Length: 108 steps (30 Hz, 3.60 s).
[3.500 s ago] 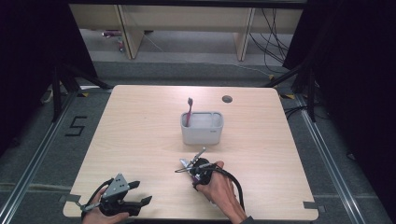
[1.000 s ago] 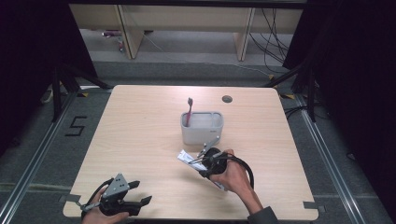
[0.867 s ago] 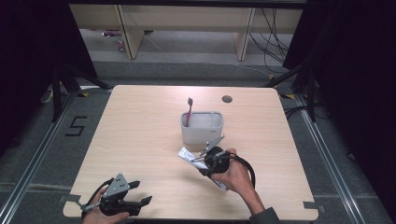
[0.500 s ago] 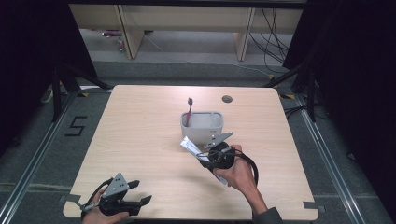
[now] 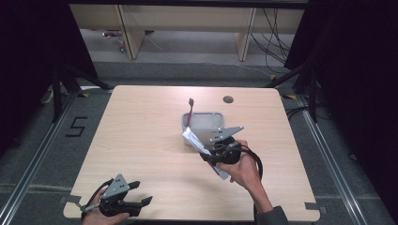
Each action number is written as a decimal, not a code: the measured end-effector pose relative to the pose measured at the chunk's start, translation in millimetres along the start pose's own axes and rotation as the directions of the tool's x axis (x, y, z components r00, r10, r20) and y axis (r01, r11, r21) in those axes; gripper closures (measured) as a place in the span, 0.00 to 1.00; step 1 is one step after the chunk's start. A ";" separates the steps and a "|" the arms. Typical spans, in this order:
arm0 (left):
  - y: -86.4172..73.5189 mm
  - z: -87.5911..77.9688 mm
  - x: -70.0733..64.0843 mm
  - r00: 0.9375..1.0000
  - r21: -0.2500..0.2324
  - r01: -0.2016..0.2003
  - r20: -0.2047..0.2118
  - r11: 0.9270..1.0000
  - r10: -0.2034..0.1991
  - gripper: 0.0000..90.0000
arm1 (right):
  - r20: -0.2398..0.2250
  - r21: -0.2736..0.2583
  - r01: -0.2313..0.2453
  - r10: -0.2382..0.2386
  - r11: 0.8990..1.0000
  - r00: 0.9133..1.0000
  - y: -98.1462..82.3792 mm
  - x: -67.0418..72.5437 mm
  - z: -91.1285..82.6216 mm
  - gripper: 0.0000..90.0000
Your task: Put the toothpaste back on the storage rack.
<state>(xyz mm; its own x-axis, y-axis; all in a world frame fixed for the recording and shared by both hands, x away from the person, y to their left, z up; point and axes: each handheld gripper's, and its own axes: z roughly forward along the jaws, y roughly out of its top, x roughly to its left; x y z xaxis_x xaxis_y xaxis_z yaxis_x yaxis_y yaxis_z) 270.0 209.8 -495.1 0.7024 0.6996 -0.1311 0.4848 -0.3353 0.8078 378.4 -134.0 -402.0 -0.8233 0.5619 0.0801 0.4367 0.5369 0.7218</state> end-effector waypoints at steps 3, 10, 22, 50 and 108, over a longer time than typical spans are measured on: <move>-0.2 0.0 0.0 1.000 0.000 0.001 0.000 1.000 -0.001 0.30 | -0.007 -0.016 -0.012 0.012 1.000 1.000 4.5 -3.6 -6.4 0.84; 0.0 -0.1 0.3 1.000 -0.004 0.001 0.002 1.000 -0.001 0.30 | -0.029 -0.082 -0.014 0.012 0.997 1.000 14.2 -10.7 -18.9 0.84; 0.0 -0.2 0.2 1.000 0.000 -0.005 0.004 1.000 0.005 0.30 | 0.008 -0.179 -0.039 0.041 0.983 0.999 24.6 -25.2 -27.5 0.84; 0.0 -0.8 -0.2 1.000 0.010 -0.013 0.009 1.000 0.013 0.30 | 0.117 -0.296 -0.067 0.106 0.953 0.988 70.0 -69.5 -4.4 0.84; 0.2 -2.4 -2.4 0.999 0.014 -0.022 0.027 1.000 0.022 0.31 | 0.136 -0.314 -0.125 0.175 0.941 0.975 59.2 -103.4 70.5 0.84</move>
<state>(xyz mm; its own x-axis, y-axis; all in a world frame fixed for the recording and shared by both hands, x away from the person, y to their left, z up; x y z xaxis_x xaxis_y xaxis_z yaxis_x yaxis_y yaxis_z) 267.2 209.6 -493.2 0.7266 0.6749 -0.1287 0.4760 -0.3594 0.8026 514.9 -116.0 -416.0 -0.6771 0.7275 0.1111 0.4004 0.2375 0.8850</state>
